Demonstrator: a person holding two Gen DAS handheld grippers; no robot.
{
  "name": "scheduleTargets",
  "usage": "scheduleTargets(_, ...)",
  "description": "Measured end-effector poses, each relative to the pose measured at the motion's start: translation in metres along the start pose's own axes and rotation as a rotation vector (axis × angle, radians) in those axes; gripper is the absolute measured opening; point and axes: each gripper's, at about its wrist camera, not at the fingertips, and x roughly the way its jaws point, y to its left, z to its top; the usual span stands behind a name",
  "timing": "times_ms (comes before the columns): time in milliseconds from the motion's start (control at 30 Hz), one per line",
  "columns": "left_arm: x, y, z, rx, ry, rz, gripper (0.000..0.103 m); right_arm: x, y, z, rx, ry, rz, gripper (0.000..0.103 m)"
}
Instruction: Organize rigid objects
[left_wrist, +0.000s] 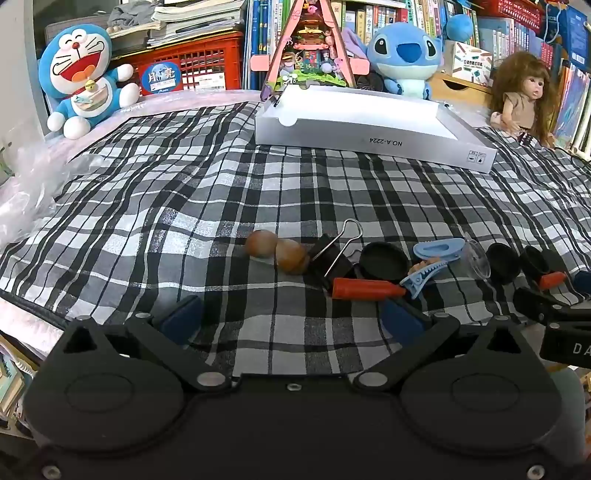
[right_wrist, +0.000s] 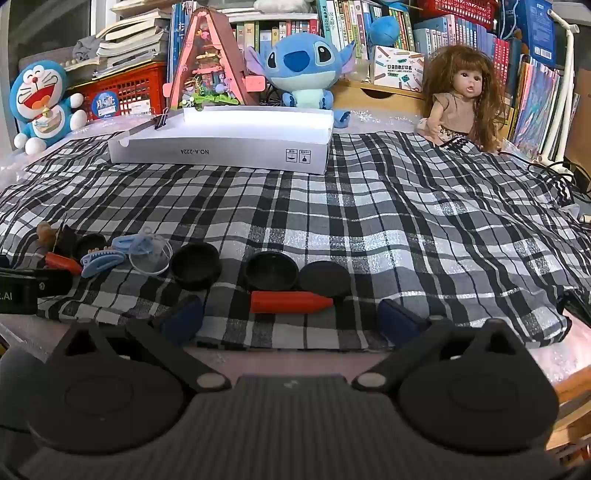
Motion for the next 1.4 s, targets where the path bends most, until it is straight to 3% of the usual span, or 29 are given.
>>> scheduleTargets(1400,0.000,0.001,0.000,0.002,-0.001,0.001,0.103,0.001,-0.001,0.001,-0.005,0.009,0.016,0.103)
